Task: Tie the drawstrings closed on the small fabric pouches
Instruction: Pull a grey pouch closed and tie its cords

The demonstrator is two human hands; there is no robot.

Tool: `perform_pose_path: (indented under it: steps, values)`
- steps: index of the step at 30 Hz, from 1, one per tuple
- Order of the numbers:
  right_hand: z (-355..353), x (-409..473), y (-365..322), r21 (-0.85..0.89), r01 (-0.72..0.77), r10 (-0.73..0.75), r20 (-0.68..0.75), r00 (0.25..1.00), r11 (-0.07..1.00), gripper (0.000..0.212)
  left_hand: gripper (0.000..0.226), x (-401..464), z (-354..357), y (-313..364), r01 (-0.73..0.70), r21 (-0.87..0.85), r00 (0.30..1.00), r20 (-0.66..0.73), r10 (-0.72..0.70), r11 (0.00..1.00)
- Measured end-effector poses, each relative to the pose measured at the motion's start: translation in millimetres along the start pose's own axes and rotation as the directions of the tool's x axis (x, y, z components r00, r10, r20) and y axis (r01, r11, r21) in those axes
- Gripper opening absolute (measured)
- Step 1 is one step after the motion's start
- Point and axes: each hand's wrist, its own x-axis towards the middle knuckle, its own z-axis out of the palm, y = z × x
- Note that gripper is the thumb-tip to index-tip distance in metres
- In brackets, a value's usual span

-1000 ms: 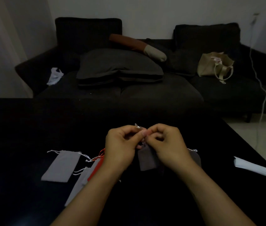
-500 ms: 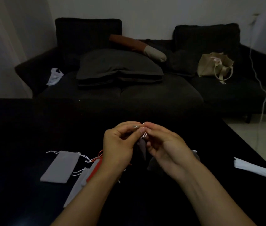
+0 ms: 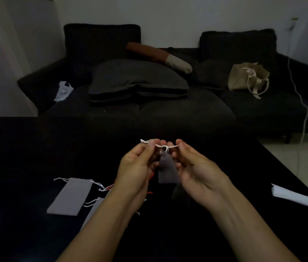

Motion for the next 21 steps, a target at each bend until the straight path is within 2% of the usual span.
perform_pose_path:
  steps: [2, 5, 8, 12, 14, 18, 21]
  values:
    - [3.1, -1.0, -2.0, 0.093, -0.012, 0.013, -0.009, 1.0, 0.996, 0.01, 0.031, 2.1, 1.2, 4.9, 0.068, -0.158, 0.996, -0.038, -0.075, 0.985]
    - [4.7, -1.5, -5.3, 0.06, 0.041, -0.04, -0.013, 0.999, 0.997, 0.01, 0.023, 2.8, 5.4, 9.8, 0.092, -0.283, 0.985, -0.115, -0.129, 0.955]
    - [2.9, -2.0, -10.8, -0.03, 0.136, -0.137, -0.028, 0.99, 0.99, 0.014, 0.025, 1.1, 6.0, 8.7, 0.054, -0.179, 0.99, -0.116, -0.076, 0.982]
    - [-2.3, -4.4, -9.1, -0.212, 0.169, -0.159, 0.061, 0.985, 0.963, 0.014, 0.024, -1.1, 0.6, 9.8, 0.005, -0.027, 0.999, -0.037, -0.006, 1.0]
    - [-4.0, -4.4, -9.3, -0.291, 0.195, -0.173, 0.1, 0.98, 0.937, 0.014, 0.023, -0.6, 0.1, 11.9, -0.011, -0.034, 1.0, -0.022, 0.01, 0.999]
    - [-4.5, -2.7, -15.5, -0.233, 0.291, -0.276, 0.095, 0.957, 0.928, 0.015, 0.025, -3.2, 8.6, 9.7, -0.039, -0.115, 0.999, -0.014, 0.037, 0.993]
    - [-7.2, -1.2, -16.1, -0.349, 0.323, -0.296, 0.13, 0.946, 0.88, 0.017, 0.023, -4.8, 9.1, 6.3, -0.024, -0.076, 1.0, 0.017, 0.025, 0.997]
